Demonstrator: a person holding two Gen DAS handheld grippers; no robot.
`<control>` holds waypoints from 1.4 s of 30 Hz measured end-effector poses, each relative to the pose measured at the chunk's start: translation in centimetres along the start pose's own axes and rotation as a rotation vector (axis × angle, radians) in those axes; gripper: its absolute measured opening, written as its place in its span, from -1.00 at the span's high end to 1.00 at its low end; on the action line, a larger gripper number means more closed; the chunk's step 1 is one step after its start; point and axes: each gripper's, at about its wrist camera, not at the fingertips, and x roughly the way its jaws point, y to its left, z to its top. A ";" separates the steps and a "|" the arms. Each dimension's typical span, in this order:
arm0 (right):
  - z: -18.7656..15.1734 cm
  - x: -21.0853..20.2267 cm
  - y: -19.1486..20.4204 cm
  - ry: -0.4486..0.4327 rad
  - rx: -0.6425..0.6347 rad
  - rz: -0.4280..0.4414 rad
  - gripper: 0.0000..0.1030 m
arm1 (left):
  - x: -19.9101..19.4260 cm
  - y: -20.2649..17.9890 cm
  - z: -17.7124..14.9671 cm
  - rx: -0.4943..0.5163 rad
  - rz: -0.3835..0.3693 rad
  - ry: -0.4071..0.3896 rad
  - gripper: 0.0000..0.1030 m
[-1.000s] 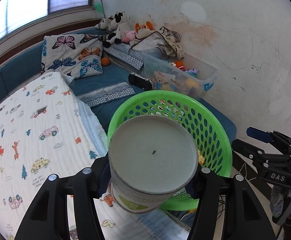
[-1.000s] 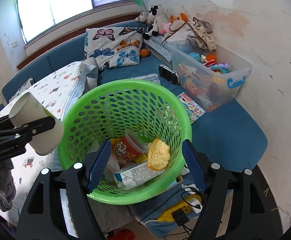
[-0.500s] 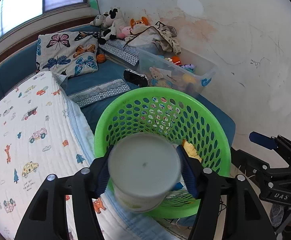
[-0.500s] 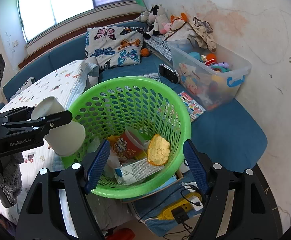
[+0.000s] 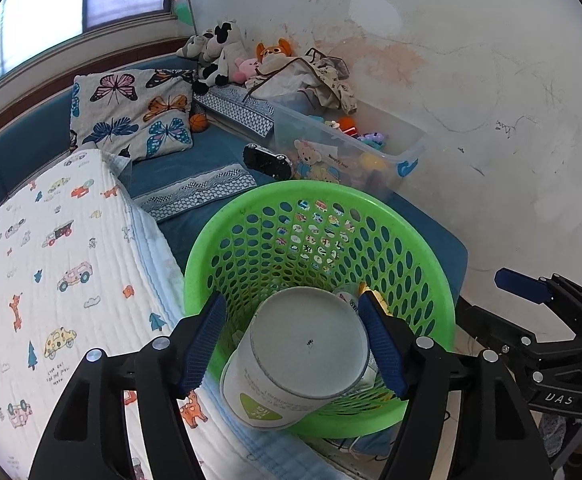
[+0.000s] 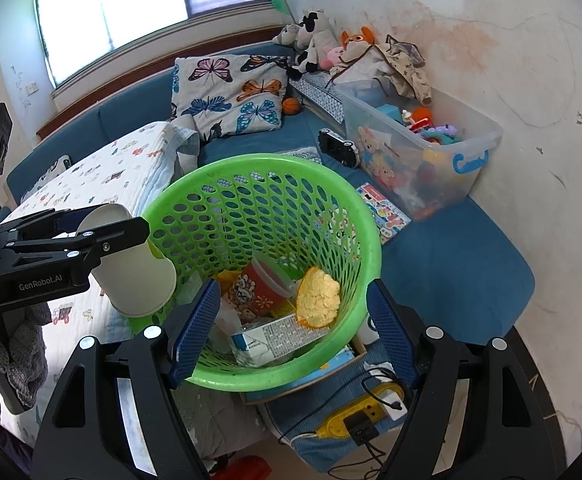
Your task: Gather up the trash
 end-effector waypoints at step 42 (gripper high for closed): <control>0.1 -2.0 2.7 -0.041 -0.020 0.046 -0.54 | -6.2 0.9 -0.1 -0.004 0.019 -0.117 -0.61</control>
